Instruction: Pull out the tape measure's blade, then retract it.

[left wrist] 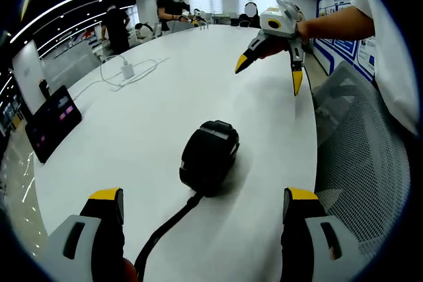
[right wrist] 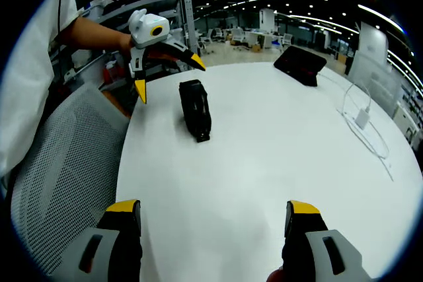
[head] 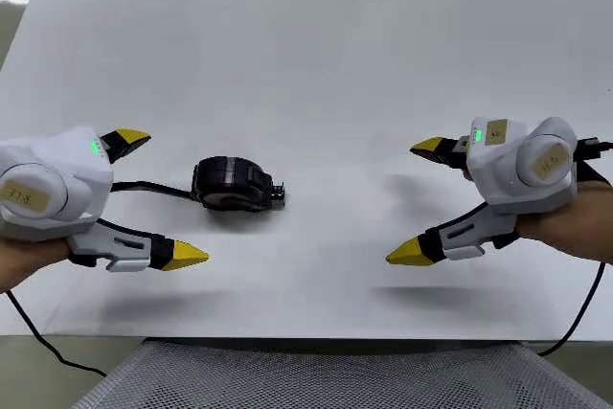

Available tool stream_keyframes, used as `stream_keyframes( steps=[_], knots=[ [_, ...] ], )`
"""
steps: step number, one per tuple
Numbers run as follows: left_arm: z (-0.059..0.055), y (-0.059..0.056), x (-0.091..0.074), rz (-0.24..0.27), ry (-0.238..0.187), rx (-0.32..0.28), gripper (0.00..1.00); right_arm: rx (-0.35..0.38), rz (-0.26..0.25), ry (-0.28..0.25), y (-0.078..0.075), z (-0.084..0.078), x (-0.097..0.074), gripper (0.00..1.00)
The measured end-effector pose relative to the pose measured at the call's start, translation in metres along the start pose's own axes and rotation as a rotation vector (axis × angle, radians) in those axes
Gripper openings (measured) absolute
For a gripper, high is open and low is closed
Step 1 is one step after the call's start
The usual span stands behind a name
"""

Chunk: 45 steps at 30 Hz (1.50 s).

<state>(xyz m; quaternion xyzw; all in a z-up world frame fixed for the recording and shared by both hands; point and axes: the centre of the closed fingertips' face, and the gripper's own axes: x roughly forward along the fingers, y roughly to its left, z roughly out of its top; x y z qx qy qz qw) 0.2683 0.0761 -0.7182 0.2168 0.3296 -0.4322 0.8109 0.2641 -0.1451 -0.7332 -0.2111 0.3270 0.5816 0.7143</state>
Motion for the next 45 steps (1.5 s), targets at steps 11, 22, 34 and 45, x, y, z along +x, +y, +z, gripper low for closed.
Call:
stream_keyframes(
  steps=[11, 22, 34, 45],
  knots=[
    [0.000, 0.003, 0.009, -0.034, 0.037, 0.053, 0.97, -0.022, 0.016, -0.013, -0.003, 0.016, 0.011, 0.89],
    [0.000, 0.008, 0.016, -0.065, 0.071, 0.078, 0.85, -0.030, 0.036, -0.025, -0.003, 0.026, 0.021, 0.89],
    [-0.003, 0.004, 0.025, -0.122, 0.112, 0.101, 0.69, -0.041, 0.051, -0.039, -0.002, 0.035, 0.030, 0.87],
    [-0.004, 0.004, 0.034, -0.148, 0.138, 0.124, 0.54, -0.042, 0.057, -0.049, -0.001, 0.040, 0.034, 0.87]
  ],
)
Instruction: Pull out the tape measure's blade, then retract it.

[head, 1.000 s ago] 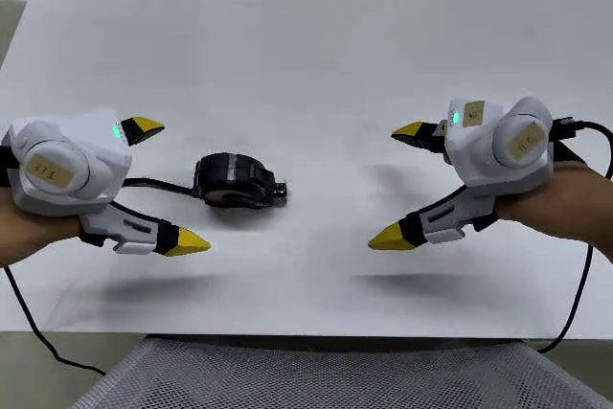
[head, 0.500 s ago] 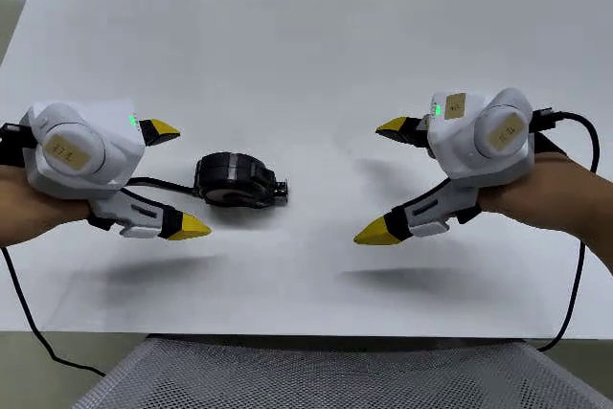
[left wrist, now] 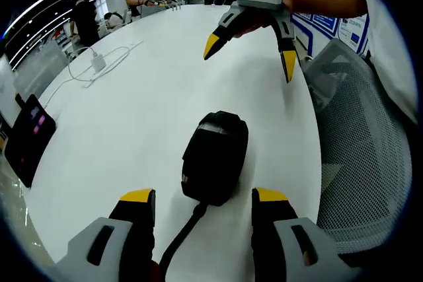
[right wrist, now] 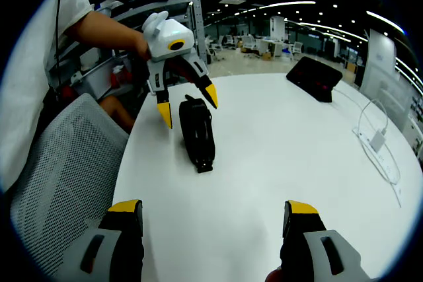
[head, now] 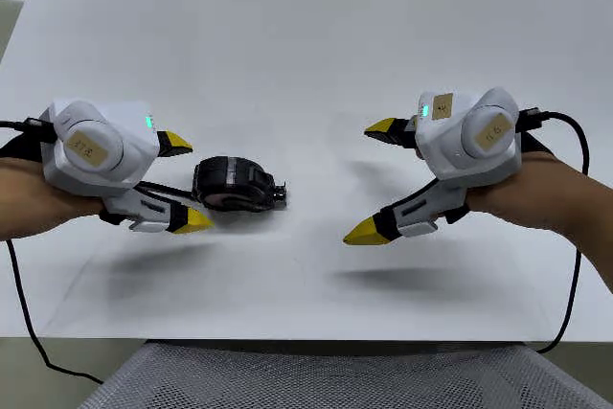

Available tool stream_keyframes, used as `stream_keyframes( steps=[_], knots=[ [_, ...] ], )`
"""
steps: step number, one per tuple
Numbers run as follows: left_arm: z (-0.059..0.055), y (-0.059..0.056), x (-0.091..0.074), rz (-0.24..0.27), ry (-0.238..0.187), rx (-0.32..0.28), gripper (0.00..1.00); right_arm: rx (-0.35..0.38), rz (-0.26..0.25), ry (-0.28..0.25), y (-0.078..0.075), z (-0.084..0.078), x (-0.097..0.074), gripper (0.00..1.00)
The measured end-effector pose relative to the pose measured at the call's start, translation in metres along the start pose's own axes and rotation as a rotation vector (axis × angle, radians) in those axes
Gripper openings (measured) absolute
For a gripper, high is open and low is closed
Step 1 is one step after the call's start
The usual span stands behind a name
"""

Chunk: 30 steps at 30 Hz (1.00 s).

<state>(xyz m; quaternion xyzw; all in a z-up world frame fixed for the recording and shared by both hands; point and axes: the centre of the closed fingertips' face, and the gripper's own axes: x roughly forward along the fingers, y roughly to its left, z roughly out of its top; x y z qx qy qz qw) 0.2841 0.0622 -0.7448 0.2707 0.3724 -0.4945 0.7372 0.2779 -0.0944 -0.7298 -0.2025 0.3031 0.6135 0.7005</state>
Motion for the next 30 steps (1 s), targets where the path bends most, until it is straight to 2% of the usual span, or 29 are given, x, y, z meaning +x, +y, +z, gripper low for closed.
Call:
stream_keyframes(
  steps=[5, 16, 24, 30],
  knots=[
    [0.000, -0.003, 0.005, -0.020, 0.012, 0.017, 0.46, 0.001, 0.002, -0.002, 0.000, 0.001, 0.001, 0.86],
    [0.000, -0.003, 0.014, -0.037, 0.030, 0.021, 0.41, 0.001, 0.010, -0.006, 0.002, 0.004, 0.005, 0.86],
    [0.000, -0.002, 0.018, -0.037, 0.037, 0.041, 0.33, 0.006, 0.016, -0.007, 0.004, 0.003, 0.007, 0.85],
    [-0.001, -0.005, 0.020, -0.053, 0.042, 0.053, 0.28, 0.009, 0.019, -0.008, 0.005, 0.001, 0.008, 0.84]
  ],
)
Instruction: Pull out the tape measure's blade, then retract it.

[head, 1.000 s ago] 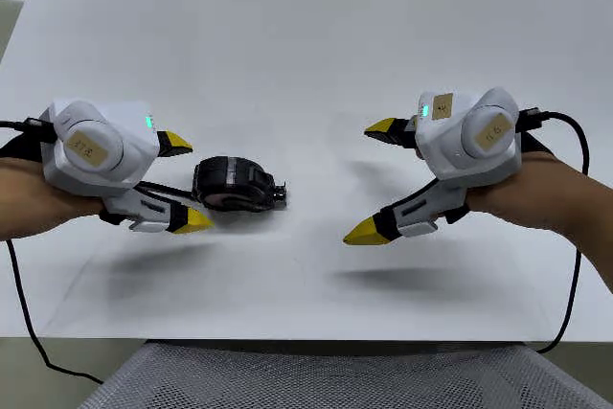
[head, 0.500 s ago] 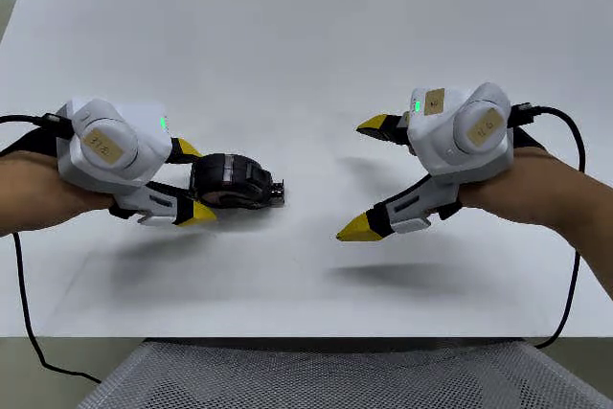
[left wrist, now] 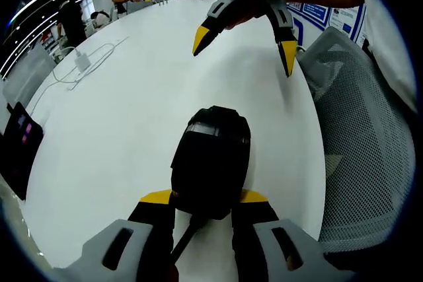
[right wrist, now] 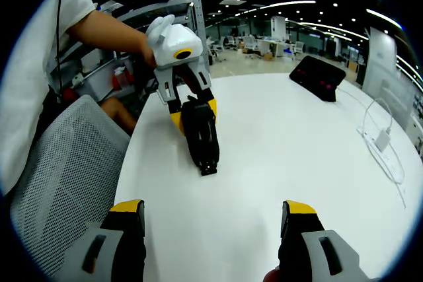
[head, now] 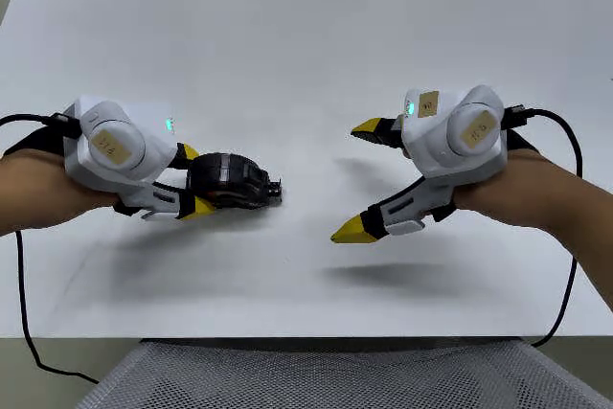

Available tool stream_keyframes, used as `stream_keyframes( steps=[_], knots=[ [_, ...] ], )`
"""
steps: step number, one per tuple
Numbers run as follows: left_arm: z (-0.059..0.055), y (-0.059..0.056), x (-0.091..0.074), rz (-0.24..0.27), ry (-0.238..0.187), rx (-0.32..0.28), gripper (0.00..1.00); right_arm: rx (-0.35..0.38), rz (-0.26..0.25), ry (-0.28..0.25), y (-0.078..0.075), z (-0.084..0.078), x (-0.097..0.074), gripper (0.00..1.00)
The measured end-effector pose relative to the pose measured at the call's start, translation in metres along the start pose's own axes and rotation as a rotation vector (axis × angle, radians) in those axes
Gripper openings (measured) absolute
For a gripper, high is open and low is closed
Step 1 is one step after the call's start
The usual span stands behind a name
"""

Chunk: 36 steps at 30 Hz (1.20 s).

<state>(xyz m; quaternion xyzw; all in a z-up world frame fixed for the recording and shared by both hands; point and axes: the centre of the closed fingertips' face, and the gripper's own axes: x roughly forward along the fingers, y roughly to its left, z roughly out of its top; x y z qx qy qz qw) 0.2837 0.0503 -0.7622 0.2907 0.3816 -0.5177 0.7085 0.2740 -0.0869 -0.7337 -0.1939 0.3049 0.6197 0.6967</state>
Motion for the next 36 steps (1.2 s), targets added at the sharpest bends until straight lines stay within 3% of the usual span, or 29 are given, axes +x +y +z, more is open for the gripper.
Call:
stream_keyframes(
  steps=[17, 36],
  knots=[
    [-0.001, 0.000, 0.000, -0.003, 0.020, 0.034, 0.26, -0.031, -0.005, 0.009, 0.000, -0.004, 0.016, 0.74],
    [-0.003, -0.001, 0.001, -0.006, 0.029, 0.023, 0.26, -0.068, 0.028, -0.037, 0.001, 0.012, 0.051, 0.54]
  ],
)
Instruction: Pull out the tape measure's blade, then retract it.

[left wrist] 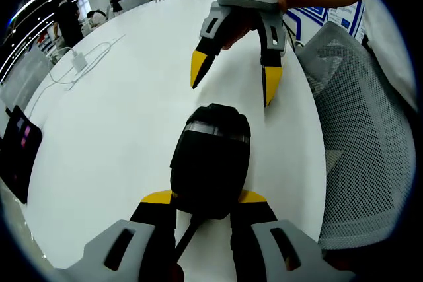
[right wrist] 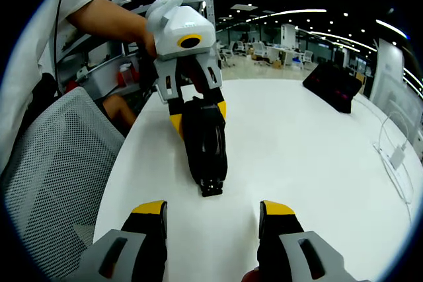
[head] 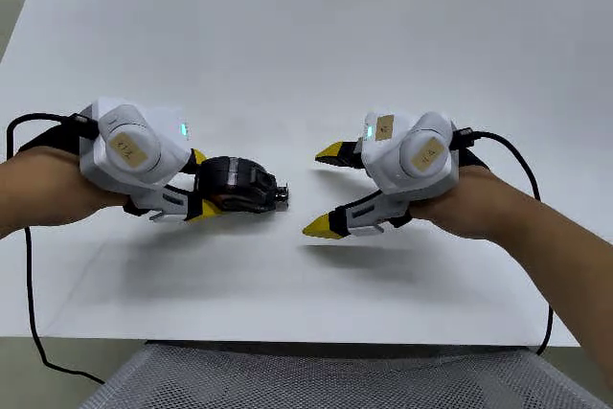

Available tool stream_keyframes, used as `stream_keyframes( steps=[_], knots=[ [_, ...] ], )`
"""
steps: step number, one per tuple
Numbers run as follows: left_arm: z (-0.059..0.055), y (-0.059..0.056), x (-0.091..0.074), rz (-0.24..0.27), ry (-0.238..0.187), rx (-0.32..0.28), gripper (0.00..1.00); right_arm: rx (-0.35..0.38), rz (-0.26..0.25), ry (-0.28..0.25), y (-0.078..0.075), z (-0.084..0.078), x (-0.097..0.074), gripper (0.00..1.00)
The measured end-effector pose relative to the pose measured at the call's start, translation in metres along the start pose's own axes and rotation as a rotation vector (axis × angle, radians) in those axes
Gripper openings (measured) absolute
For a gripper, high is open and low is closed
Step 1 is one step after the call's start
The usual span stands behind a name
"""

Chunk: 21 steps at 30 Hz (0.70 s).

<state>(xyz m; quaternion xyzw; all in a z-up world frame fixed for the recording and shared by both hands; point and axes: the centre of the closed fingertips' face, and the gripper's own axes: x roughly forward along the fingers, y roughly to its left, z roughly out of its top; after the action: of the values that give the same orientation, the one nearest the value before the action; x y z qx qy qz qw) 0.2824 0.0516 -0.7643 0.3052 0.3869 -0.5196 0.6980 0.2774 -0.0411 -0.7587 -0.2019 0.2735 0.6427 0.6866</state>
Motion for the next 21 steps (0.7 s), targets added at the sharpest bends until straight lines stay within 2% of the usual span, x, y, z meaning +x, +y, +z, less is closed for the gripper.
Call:
stream_keyframes(
  steps=[10, 21],
  knots=[
    [0.000, 0.000, 0.000, -0.004, 0.000, -0.013, 0.26, -0.016, 0.011, -0.013, 0.000, 0.004, 0.013, 0.42],
    [0.000, 0.000, 0.000, -0.005, 0.001, -0.012, 0.26, -0.022, 0.031, -0.012, 0.002, 0.005, 0.024, 0.35]
  ],
)
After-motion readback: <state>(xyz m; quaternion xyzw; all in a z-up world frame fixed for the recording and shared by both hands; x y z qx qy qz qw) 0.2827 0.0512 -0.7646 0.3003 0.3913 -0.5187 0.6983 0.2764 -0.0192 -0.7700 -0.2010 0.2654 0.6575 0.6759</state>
